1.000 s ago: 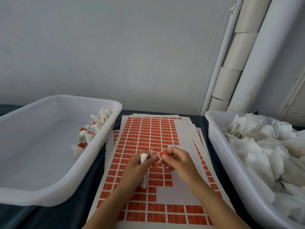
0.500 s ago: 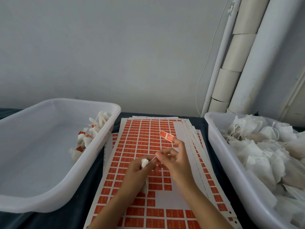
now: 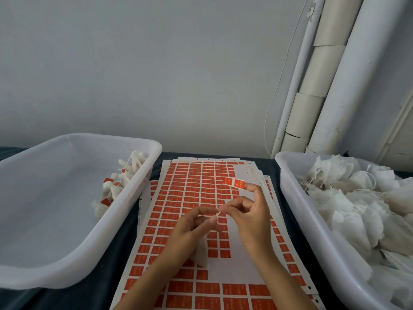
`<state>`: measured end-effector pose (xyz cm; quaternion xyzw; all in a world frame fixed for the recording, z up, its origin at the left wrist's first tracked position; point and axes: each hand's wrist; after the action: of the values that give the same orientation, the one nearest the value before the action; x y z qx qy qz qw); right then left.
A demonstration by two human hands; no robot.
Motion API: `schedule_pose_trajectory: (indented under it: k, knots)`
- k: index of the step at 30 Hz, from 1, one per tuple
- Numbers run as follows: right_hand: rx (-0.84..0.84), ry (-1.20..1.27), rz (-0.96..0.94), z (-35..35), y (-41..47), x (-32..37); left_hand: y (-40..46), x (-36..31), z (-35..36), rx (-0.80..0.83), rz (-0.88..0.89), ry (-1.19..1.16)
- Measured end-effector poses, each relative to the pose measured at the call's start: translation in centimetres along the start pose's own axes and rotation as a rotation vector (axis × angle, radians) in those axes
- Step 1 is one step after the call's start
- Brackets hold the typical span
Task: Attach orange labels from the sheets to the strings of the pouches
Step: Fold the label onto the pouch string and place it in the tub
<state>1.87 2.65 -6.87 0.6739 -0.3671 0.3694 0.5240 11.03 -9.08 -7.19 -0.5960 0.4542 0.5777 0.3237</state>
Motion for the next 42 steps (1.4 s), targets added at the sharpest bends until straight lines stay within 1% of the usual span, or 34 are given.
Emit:
schedule_pose_trajectory:
  k: [2, 4, 7, 9, 11, 16, 19, 24, 28, 31, 34, 36, 39, 41, 42]
  knots:
    - [-0.012, 0.029, 0.027, -0.6, 0.4, 0.1, 0.1, -0.5, -0.2, 0.042, 0.01, -0.025]
    - [-0.003, 0.055, 0.052, -1.1, 0.6, 0.2, 0.4, -1.0, -0.3, 0.096, 0.066, -0.045]
    - [-0.011, 0.103, 0.05, -1.6, 0.9, 0.4, 1.3, -1.4, -0.2, 0.193, 0.155, -0.014]
    - [-0.011, 0.119, 0.034, -1.8, 1.0, 0.6, 1.5, -1.4, 0.2, 0.248, 0.167, -0.051]
    - [0.009, 0.125, 0.024, -1.7, 0.9, 0.5, 1.5, -1.0, 0.6, 0.257, 0.165, -0.096]
    - [-0.015, 0.155, 0.01, -1.5, 0.8, 0.4, 1.6, 0.0, 1.0, 0.168, 0.214, -0.164]
    - [-0.026, 0.174, 0.011, -1.5, 0.7, 0.5, 1.7, 0.3, 1.0, 0.106, 0.203, -0.2]
    - [-0.054, 0.175, 0.004, -1.2, 0.4, 0.8, 1.5, 0.4, 1.2, 0.044, 0.215, -0.184]
    - [-0.071, 0.183, 0.001, -1.1, 0.4, 1.1, 1.4, 0.3, 1.4, 0.014, 0.197, -0.211]
    - [-0.072, 0.246, 0.001, -1.0, 0.3, 1.4, 1.3, 0.2, 1.4, 0.006, 0.179, -0.229]
    - [-0.074, 0.291, 0.023, -1.4, 0.1, 1.5, 1.3, 0.1, 1.4, -0.036, 0.154, -0.206]
    - [-0.035, 0.31, 0.079, -1.7, 0.1, 1.5, 1.3, 0.0, 1.3, -0.063, 0.147, -0.198]
    - [0.119, 0.378, 0.213, -1.8, -0.3, 1.2, 1.2, 0.1, 1.2, -0.102, 0.14, -0.196]
    - [0.198, 0.355, 0.279, -1.6, -0.6, 0.9, 1.1, 0.2, 1.2, -0.122, 0.129, -0.193]
    - [0.207, 0.333, 0.296, -1.5, -0.7, 0.7, 1.0, 0.2, 1.2, -0.125, 0.129, -0.179]
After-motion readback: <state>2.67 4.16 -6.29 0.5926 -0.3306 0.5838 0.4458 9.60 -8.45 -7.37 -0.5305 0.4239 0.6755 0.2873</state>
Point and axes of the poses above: each hand's wrist, its own y-axis towards the middle knuckle, its own z-axis out of the palm, x = y × z, and after that the axes turned 4 degrees about -x, right-handed
